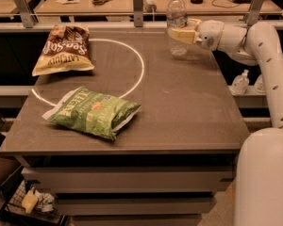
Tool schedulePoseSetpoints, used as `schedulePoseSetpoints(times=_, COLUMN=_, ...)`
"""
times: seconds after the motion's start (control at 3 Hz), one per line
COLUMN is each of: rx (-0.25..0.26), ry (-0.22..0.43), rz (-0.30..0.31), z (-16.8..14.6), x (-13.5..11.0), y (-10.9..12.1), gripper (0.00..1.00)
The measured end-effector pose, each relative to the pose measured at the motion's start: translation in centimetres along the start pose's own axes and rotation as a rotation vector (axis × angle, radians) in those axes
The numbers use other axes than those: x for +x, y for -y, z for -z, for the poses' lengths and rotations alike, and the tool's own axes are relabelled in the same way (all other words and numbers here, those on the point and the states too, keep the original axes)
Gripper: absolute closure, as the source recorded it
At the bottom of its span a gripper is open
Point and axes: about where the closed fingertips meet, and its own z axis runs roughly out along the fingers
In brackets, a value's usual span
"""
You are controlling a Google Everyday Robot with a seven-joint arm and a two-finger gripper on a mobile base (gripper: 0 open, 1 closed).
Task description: Place water bottle upright
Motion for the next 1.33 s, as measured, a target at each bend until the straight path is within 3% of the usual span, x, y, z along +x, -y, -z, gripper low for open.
schedulePoseSetpoints(times=1.33, rx=0.007, ry=0.041, rz=-0.027, z=0.7, x=1.6, y=0.9, gripper=1.0)
